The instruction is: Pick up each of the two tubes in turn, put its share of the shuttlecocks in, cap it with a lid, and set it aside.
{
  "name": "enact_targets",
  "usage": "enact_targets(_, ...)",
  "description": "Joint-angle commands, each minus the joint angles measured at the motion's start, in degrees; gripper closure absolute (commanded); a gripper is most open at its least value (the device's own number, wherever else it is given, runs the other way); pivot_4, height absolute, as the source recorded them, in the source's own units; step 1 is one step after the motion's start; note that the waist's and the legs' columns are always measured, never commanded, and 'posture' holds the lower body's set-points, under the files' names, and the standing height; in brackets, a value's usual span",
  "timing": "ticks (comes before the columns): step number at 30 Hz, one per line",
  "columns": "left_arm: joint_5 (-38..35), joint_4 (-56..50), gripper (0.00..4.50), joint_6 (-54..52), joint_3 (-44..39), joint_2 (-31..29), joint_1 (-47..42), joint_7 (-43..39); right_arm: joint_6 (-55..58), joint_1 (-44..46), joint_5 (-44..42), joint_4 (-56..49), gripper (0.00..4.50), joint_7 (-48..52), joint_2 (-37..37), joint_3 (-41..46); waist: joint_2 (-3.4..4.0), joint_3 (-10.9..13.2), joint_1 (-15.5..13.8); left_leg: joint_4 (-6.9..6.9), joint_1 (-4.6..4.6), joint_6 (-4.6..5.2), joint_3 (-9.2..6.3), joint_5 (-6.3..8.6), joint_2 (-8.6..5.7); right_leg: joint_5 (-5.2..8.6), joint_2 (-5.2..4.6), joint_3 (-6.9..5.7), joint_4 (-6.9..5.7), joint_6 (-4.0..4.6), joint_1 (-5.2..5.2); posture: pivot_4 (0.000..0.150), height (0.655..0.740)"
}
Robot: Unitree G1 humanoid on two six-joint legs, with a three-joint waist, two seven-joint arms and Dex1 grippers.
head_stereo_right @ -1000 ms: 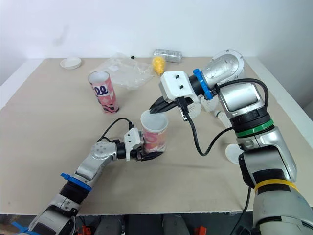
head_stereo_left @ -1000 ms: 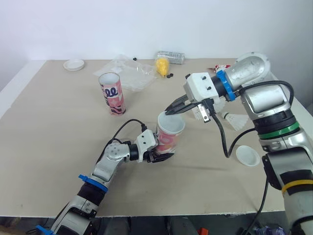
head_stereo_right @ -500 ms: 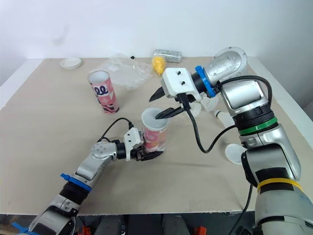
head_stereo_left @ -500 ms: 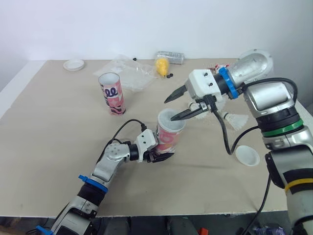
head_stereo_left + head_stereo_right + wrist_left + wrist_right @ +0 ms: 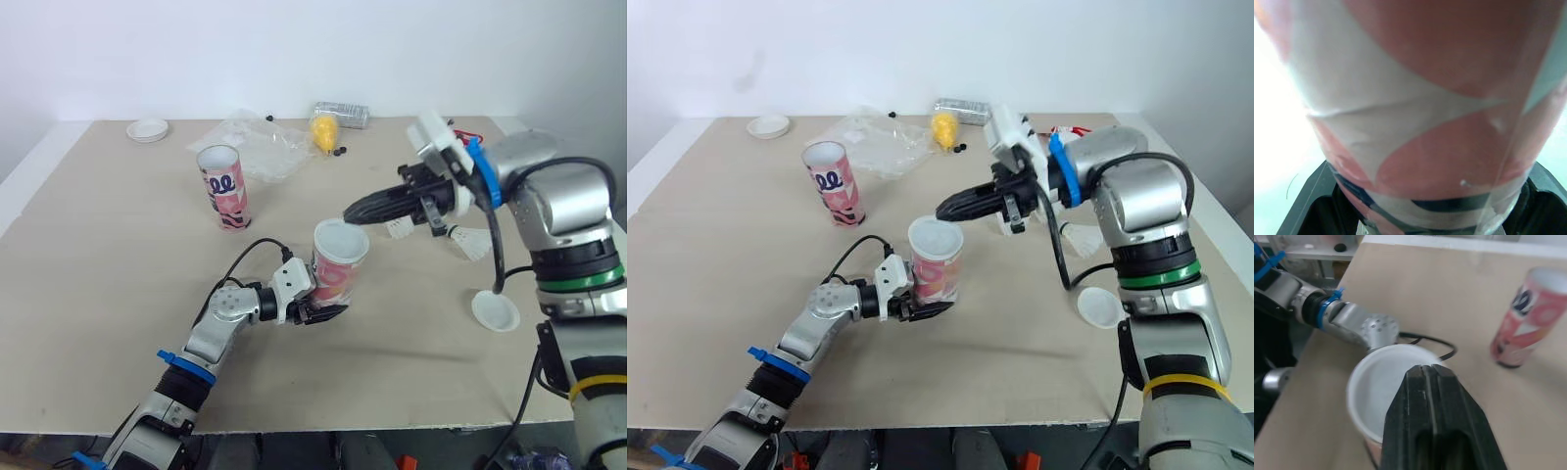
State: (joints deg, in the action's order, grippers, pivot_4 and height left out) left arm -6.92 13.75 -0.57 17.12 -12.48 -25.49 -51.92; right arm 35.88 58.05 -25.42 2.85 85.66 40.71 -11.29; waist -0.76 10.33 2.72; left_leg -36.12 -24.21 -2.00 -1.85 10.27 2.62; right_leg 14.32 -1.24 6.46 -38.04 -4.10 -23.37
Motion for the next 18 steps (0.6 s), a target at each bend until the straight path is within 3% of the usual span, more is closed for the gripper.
enact_targets(1,0.92,2.31,1.44,-1.82,0.62,-0.45,1.14,0.11,0.61,0.63,-0.59,-2.78,4.47,-0.86,-0.14,0.54,-0.01,0.00,0.01,-0.01,0.00,0.00,0.00,0.00,0.00,0.00,0.00,0.00,0.00,0.00,0.00,0.150,0.7400)
enact_targets(18,1.01,1.77,1.44,-1.98,0.58,-0.37,1.31,0.68,-5.28,1.51,12.18,2.22,4.47,1.62,-0.47,-12.02,-0.03,-0.23,0.05,-0.01,0.07,0.00,0.00,0.00,0.01,0.00,0.00,-0.01,0.01,0.01,0.03,0.150,0.7400)
